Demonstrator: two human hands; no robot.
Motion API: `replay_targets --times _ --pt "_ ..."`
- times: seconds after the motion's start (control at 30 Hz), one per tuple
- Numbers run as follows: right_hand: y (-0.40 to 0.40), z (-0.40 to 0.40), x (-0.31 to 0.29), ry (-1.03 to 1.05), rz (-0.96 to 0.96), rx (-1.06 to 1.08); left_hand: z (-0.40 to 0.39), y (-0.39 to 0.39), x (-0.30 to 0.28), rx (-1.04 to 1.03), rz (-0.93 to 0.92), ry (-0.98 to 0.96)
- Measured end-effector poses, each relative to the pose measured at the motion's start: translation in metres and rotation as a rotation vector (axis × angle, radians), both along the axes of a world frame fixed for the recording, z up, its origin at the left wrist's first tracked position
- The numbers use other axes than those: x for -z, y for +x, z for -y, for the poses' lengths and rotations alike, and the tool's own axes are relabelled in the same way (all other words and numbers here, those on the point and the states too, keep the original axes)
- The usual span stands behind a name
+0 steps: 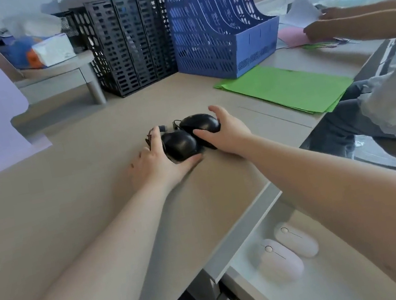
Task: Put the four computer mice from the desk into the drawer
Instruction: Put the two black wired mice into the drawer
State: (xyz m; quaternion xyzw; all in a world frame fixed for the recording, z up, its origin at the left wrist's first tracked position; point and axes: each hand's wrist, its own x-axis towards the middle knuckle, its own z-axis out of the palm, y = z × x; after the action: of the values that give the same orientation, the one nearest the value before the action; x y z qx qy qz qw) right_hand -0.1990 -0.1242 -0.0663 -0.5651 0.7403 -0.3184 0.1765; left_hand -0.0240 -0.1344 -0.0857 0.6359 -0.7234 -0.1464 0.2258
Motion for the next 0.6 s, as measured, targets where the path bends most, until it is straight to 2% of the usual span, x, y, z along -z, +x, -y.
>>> replay_targets --times 0.13,0.3,0.6 --pt "0.005 0.01 0.0 0.023 -0.116 -0.007 0.005 -0.003 -0.003 0.052 0.049 -0.009" --pt "0.007 -0.004 -0.006 -0.048 -0.01 0.023 -0.007 -0.003 -0.011 0.096 0.006 -0.023" --pt "0.003 -0.071 -0.018 -0.067 0.085 0.037 -0.069 -0.027 -0.022 0.062 -0.128 0.101"
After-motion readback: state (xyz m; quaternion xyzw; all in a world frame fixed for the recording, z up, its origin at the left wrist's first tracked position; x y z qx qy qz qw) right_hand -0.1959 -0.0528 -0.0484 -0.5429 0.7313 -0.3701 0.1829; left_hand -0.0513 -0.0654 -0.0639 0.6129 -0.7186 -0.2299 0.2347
